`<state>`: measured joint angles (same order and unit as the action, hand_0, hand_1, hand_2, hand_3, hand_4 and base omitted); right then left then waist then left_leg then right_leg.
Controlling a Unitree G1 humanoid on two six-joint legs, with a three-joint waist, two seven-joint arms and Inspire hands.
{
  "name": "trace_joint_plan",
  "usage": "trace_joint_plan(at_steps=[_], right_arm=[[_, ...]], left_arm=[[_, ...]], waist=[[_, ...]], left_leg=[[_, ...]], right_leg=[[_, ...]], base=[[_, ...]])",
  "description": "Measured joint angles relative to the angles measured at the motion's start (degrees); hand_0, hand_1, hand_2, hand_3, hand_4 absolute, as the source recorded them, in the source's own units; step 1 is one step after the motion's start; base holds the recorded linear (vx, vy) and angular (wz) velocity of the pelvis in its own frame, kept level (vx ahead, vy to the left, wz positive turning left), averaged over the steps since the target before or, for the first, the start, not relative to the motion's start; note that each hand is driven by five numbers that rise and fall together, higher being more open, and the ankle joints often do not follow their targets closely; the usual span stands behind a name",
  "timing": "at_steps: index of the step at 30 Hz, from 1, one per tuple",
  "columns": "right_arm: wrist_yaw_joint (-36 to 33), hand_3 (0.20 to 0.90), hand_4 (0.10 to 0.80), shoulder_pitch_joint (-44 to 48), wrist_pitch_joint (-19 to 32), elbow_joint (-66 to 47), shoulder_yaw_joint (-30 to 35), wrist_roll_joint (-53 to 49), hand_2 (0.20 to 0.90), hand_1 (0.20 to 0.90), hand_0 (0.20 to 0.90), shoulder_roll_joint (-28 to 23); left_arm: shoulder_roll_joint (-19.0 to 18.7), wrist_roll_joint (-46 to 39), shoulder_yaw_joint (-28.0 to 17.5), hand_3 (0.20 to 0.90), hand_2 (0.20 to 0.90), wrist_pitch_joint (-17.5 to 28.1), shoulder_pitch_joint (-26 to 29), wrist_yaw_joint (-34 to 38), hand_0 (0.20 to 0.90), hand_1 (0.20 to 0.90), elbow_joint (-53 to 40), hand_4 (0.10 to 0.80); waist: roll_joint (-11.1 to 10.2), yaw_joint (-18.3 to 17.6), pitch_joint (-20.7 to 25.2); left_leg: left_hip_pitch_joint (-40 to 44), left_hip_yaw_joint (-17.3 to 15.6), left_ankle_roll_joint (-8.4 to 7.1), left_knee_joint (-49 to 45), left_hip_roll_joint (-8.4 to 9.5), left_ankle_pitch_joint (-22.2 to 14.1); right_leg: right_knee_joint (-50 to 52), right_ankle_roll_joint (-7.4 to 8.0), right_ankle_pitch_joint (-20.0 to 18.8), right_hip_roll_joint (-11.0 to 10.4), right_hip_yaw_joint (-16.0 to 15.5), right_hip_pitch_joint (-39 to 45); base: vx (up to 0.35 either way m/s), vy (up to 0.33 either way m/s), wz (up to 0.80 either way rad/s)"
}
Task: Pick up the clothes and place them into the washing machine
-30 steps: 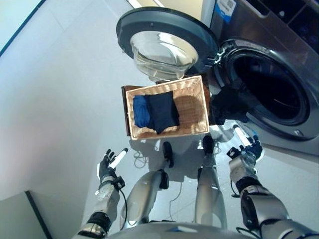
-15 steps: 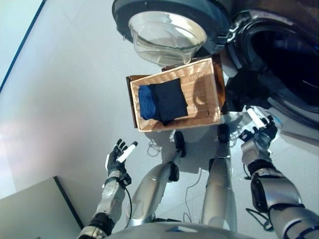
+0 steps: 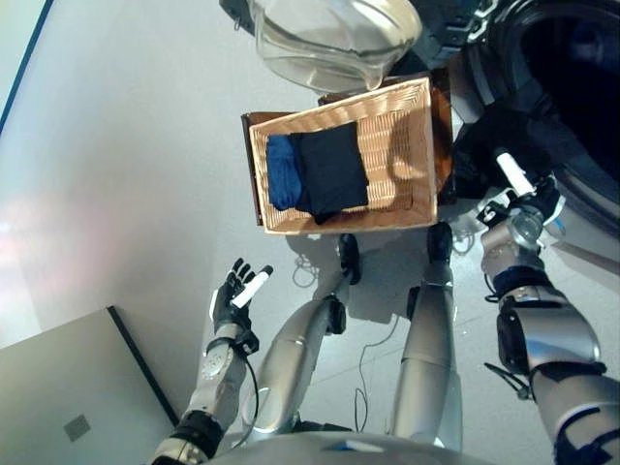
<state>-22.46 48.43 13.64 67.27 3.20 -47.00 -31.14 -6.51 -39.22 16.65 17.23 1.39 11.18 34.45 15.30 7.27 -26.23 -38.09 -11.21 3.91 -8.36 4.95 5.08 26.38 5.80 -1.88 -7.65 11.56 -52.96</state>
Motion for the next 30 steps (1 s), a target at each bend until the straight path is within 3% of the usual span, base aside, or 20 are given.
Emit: trace_joint_plan(at_steps=[9, 21, 22, 23, 24, 25, 30], right_arm=[[0.21, 0.9, 0.8, 6.09, -0.55, 3.87, -0.44, -2.86, 0.9, 0.9, 0.9, -2.26], [1.5, 0.9, 0.8, 9.61, -2.54, 5.56, -2.84, -5.05, 0.9, 0.9, 0.9, -4.75], [1.53, 0.543, 0.545, 9.64, -2.54, 5.56, -2.99, -5.21, 0.543, 0.543, 0.543, -4.74], [1.55, 0.516, 0.525, 9.66, -2.54, 5.56, -3.24, -5.22, 0.516, 0.516, 0.516, -4.74], [1.9, 0.26, 0.343, 9.72, -2.54, 5.55, -3.26, -5.25, 0.26, 0.26, 0.26, -4.77], [2.19, 0.2, 0.3, 9.75, -2.54, 5.55, -3.28, -5.27, 0.2, 0.2, 0.2, -4.77], [2.47, 0.2, 0.3, 10.01, -2.48, 5.55, -3.34, -5.25, 0.2, 0.2, 0.2, -5.07]], left_arm=[[-1.15, -0.18, 1.19, 0.9, 0.9, 0.16, 0.01, -0.42, 0.9, 0.9, -5.38, 0.8], [-1.26, -2.05, 2.02, 0.9, 0.9, 0.41, -0.03, -1.08, 0.9, 0.9, -5.43, 0.8], [-1.26, -2.09, 2.02, 0.9, 0.9, 0.41, -0.02, -1.08, 0.9, 0.9, -5.46, 0.8], [-1.26, -2.11, 2.02, 0.9, 0.9, 0.42, -0.03, -1.08, 0.9, 0.9, -5.47, 0.8], [-1.26, -2.2, 1.98, 0.9, 0.9, 0.42, -0.02, -1.09, 0.9, 0.9, -5.46, 0.8], [-1.26, -2.21, 1.94, 0.9, 0.9, 0.42, -0.03, -1.08, 0.9, 0.9, -5.47, 0.8], [-1.26, -2.26, 1.9, 0.9, 0.9, 0.43, -0.02, -1.09, 0.9, 0.9, -5.44, 0.8]], waist=[[-0.03, 0.48, -0.02], [-0.03, 1.56, -0.03], [-0.03, 1.57, -0.03], [-0.03, 1.57, -0.03], [-0.03, 1.55, -0.03], [-0.03, 1.55, -0.03], [-0.04, 1.55, -0.03]], left_leg=[[-4.73, 0.0, -0.36, -2.5, -0.19, -0.22], [-6.52, -0.04, -0.63, -3.52, -0.14, -0.29], [-6.52, -0.05, -0.63, -3.52, -0.14, -0.29], [-6.52, -0.05, -0.63, -3.52, -0.13, -0.29], [-6.5, -0.05, -0.63, -3.51, -0.11, -0.29], [-6.5, -0.06, -0.63, -3.51, -0.1, -0.29], [-6.5, -0.08, -0.63, -3.5, -0.11, -0.29]], right_leg=[[2.46, -0.29, 0.3, 0.37, 0.5, -4.82], [3.58, -0.5, 0.45, 0.45, 0.8, -6.6], [3.59, -0.5, 0.45, 0.45, 0.81, -6.6], [3.58, -0.5, 0.45, 0.45, 0.81, -6.6], [3.57, -0.5, 0.45, 0.46, 0.82, -6.6], [3.55, -0.5, 0.45, 0.46, 0.83, -6.6], [3.52, -0.46, 0.43, 0.48, 0.88, -6.6]], base=[[-0.009, -0.023, 0.05], [-0.002, -0.007, 0.02], [0.0, 0.0, 0.0], [0.0, 0.0, 0.0], [0.0, 0.0, 0.0], [0.0, 0.0, 0.0], [0.0, 0.0, 0.0]])
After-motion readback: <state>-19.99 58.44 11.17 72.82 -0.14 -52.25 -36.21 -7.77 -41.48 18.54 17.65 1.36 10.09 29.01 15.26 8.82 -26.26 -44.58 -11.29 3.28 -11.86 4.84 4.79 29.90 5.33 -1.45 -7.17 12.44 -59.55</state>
